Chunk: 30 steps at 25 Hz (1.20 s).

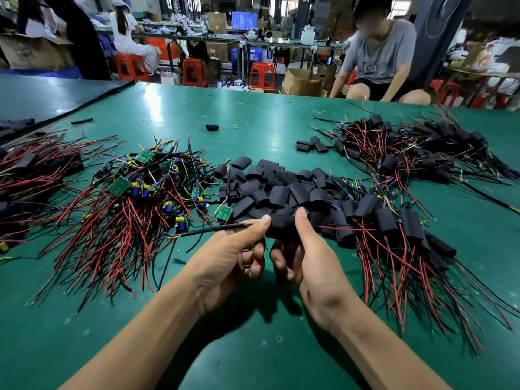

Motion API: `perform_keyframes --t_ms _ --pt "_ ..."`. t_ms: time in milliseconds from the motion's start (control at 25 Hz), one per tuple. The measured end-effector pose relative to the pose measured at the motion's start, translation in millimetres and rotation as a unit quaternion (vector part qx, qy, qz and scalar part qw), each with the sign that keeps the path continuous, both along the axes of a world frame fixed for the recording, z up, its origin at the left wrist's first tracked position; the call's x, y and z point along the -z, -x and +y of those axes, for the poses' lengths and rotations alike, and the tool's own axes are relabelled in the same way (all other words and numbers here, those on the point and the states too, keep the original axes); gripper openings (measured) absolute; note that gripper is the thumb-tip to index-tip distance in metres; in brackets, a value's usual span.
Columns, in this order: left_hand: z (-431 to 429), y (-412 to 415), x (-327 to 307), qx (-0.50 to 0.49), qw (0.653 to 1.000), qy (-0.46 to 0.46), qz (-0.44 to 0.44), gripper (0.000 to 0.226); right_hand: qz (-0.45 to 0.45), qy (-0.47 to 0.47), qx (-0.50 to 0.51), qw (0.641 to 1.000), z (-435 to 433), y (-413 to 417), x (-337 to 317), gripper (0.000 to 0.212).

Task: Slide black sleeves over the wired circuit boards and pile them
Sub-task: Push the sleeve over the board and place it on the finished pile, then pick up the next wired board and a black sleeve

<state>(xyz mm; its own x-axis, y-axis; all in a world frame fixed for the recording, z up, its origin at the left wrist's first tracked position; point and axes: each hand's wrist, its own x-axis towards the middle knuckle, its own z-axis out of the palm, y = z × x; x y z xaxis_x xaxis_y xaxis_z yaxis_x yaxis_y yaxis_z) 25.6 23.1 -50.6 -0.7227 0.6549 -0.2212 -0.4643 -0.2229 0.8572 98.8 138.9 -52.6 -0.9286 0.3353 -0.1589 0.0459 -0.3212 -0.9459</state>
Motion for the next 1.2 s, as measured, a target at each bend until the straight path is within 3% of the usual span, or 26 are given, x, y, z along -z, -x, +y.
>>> perform_keyframes --t_ms 120,240,400,520,600,680,760,920,1080,1160,1200 --pt "1.0 2.3 1.0 -0.016 1.0 0.006 0.013 0.014 -0.01 0.002 0.003 1.0 5.3 1.0 -1.4 0.047" --pt "1.0 6.7 2.0 -0.025 0.998 0.034 0.041 0.019 0.02 0.032 0.009 0.999 15.3 -0.9 -5.8 0.022" --pt "-1.9 14.9 3.0 -0.038 0.998 0.023 0.037 0.025 0.052 0.027 -0.002 0.998 19.1 -2.2 -6.2 0.044" --pt "-5.9 19.1 1.9 -0.063 0.997 0.015 0.043 0.033 0.09 0.116 0.036 0.988 20.0 -0.4 -8.1 0.034" --pt "-9.7 22.2 2.9 -0.122 0.984 0.074 0.108 0.017 0.117 0.21 0.095 0.966 31.9 -1.1 -12.3 0.025" --pt "-15.2 27.5 6.8 -0.196 0.933 0.179 0.245 0.002 0.153 0.298 0.153 0.93 50.3 -5.5 -19.1 0.027" --pt "-20.6 33.1 12.0 -0.242 0.858 0.275 0.36 0.004 0.182 0.359 0.193 0.895 67.3 -10.4 -23.6 0.036" --pt "-24.8 39.3 19.9 -0.266 0.777 0.376 0.428 0.014 0.16 0.393 0.224 0.878 75.0 -10.9 -21.6 0.036" --pt "-27.1 45.6 26.3 -0.209 0.736 0.442 0.468 0.045 0.097 0.289 0.215 0.928 62.8 -3.8 -13.0 0.039" --pt "-27.4 47.1 27.3 -0.176 0.717 0.463 0.49 0.054 0.072 0.162 0.198 0.964 56.0 0.2 -6.5 0.035" --pt "-26.4 46.9 27.0 -0.157 0.703 0.482 0.498 0.056 0.065 0.053 0.188 0.979 51.1 1.6 -1.9 0.029"
